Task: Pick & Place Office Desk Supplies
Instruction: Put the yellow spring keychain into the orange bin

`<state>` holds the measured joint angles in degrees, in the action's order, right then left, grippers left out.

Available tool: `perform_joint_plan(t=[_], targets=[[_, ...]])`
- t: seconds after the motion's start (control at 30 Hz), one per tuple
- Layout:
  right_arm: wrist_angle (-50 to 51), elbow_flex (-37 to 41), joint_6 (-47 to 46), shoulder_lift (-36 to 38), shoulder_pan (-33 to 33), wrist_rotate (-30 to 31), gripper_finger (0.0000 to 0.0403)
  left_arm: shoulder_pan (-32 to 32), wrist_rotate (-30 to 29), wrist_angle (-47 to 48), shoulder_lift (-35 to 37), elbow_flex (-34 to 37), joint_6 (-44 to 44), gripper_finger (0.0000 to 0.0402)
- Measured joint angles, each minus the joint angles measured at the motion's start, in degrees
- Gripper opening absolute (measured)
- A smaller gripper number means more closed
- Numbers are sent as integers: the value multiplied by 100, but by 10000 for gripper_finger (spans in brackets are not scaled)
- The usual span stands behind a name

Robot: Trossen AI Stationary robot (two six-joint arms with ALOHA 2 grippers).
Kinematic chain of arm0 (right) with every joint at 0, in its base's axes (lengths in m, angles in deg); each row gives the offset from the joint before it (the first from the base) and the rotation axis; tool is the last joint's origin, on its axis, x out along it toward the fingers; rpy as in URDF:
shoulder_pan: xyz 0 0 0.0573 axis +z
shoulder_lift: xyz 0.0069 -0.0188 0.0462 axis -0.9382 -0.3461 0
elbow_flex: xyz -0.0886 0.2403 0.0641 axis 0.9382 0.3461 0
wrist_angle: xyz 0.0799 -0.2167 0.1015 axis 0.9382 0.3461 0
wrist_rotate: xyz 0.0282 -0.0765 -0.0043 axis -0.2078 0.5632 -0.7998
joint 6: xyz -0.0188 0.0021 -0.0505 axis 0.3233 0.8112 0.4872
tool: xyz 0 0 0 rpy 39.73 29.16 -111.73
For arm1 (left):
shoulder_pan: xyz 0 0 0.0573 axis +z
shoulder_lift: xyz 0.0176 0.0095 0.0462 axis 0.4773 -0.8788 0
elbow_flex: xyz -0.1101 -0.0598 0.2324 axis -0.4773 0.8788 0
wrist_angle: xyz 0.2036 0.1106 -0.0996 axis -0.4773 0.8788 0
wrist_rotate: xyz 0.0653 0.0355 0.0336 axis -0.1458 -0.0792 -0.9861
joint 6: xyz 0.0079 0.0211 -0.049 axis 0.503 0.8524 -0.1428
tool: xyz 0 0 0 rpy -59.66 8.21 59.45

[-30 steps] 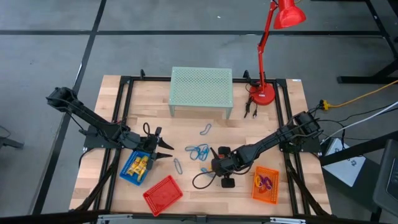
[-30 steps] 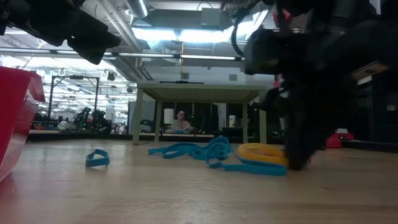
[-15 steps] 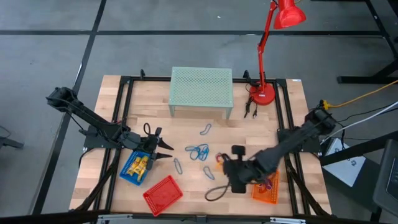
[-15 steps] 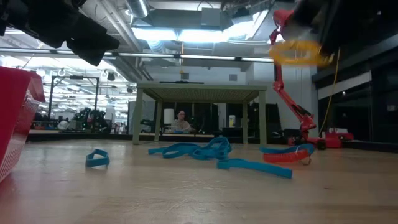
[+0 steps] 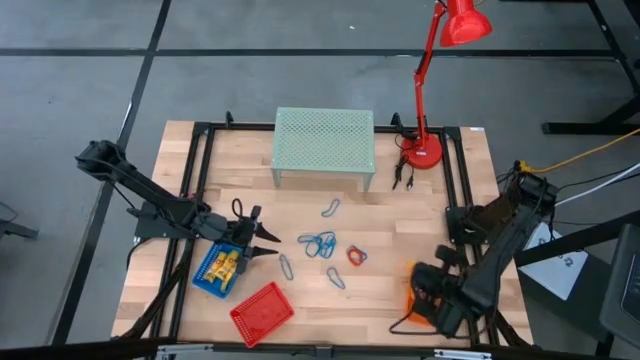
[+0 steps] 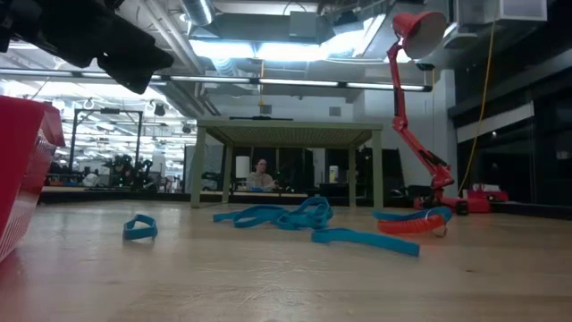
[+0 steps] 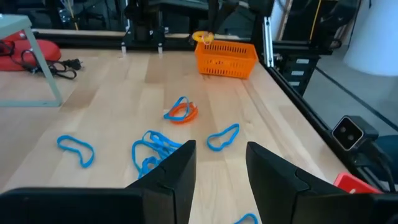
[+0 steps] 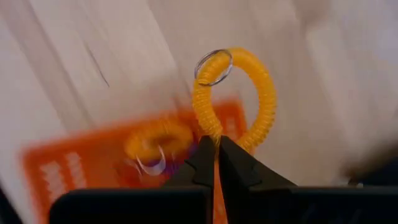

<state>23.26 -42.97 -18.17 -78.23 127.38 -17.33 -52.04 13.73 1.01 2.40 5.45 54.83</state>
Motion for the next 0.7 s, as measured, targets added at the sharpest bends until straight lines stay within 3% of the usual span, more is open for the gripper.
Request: perform_joint_plan(t=[0.17,0.33,0.53,0.7], targets=[[-635,663,-672,0,387,-655,7,0,17,-536,-500,0,-14,136],[-1158,740,-521,1,362,-705,8,25,55,-1296,-1166,-168,142,136],[-1484,740,-485,1,367,-880,11,164,208,-1324,-2153,-919,312,136],[-1482,740,-712,3,371,-855,67,305,755,-1318,-3032,-1765,659,136]])
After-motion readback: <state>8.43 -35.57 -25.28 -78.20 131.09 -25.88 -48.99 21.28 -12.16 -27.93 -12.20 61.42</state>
